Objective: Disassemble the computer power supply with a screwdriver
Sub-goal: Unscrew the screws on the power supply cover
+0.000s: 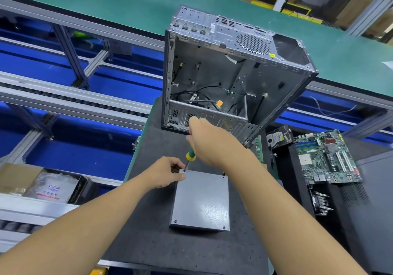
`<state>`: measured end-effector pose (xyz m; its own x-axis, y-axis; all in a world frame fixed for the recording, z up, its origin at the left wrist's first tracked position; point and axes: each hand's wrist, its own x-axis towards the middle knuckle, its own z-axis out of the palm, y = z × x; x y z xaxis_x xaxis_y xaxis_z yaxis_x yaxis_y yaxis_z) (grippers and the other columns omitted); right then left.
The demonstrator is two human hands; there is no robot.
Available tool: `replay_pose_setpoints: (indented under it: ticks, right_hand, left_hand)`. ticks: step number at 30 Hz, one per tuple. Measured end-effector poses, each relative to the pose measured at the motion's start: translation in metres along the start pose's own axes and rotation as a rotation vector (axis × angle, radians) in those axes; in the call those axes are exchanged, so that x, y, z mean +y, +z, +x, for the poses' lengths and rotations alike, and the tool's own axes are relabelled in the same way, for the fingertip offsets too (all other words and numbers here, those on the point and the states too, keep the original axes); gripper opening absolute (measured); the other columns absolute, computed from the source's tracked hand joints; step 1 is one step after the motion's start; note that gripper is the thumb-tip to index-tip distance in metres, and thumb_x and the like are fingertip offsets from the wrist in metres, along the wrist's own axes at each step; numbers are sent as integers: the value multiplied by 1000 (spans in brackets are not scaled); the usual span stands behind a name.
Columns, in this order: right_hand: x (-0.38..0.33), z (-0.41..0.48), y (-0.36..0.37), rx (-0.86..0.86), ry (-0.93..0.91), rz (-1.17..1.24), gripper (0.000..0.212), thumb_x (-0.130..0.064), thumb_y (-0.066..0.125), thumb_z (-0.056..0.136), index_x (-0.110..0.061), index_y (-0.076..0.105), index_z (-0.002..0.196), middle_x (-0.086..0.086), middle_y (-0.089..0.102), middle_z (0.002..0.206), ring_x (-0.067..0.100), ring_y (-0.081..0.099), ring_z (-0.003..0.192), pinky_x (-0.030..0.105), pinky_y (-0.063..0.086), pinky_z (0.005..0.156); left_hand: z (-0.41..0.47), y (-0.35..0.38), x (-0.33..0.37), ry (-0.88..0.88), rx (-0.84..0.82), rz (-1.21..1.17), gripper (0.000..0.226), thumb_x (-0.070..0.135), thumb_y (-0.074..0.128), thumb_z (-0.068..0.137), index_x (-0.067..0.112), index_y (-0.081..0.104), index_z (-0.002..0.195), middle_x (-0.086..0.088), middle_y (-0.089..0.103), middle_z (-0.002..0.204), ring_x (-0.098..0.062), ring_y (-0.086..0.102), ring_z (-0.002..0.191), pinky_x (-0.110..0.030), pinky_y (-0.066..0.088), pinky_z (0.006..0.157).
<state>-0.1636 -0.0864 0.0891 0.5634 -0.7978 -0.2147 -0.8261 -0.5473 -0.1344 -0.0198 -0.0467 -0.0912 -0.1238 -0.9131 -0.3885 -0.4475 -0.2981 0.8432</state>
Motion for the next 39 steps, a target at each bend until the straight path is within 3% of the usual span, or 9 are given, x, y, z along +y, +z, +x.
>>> replay_pose_setpoints:
  ticks: [2,6,12,15,21,24,27,33,39]
  right_hand:
    - [2,2,-2,-61,-10,72,6,-16,43,99,-16,38,102,3,43,101,28,45,89,44,43,73]
    - [5,3,-7,-196,-12,156,26,-10,52,86,-24,40,105,-5,36,102,20,29,99,38,35,73]
    - [-2,-2,-1,-21,55,-110,32,-46,34,104,-16,38,113,0,34,100,26,41,82,40,35,67]
    - [-4,-1,0,16,4,-148,17,-30,39,105,-15,35,110,3,42,98,30,47,71,36,31,57]
    - [-3,0,-8,-161,-14,116,27,-14,55,86,-24,39,105,-2,41,109,23,34,102,43,43,77]
    - [-3,0,-5,-133,19,49,25,-27,54,90,-19,40,110,-1,37,106,26,39,102,43,43,77]
    - [-5,-2,-3,-41,62,-87,32,-48,36,103,-17,36,109,1,38,99,29,45,81,40,37,69]
    - [-2,0,0,-48,6,44,10,-15,43,98,-18,34,101,3,43,103,32,48,87,40,38,69]
    - [0,1,-2,-150,35,109,28,-17,60,86,-20,39,106,0,34,107,26,33,101,38,36,70]
  left_hand:
    - [0,0,0,1,1,-3,14,25,78,84,26,71,96,0,74,98,-17,69,95,-38,53,97]
    - [-1,0,0,8,-3,-3,15,25,78,84,25,71,97,-2,73,100,-19,69,97,-39,53,98]
    - [-2,0,-1,8,7,1,13,28,79,84,29,69,93,4,73,93,-14,68,93,-32,52,92]
    - [-3,0,-1,11,15,-12,13,27,79,83,31,70,92,5,73,95,-11,68,93,-31,53,93]
    - [-9,4,-5,60,99,-56,21,26,80,81,41,66,85,7,73,95,-3,67,91,-29,55,91]
    - [-11,4,-5,70,96,-76,19,27,79,81,40,67,85,6,74,96,-6,68,94,-32,54,95]
    - [-13,4,-4,75,99,-78,14,28,78,82,38,68,86,8,74,94,-4,67,93,-31,53,95]
    - [-12,6,-4,82,124,-73,11,27,73,85,37,68,84,13,72,90,0,66,89,-24,52,89]
    - [-12,6,-5,87,116,-55,11,29,72,85,39,68,86,14,72,89,0,66,89,-23,51,87]
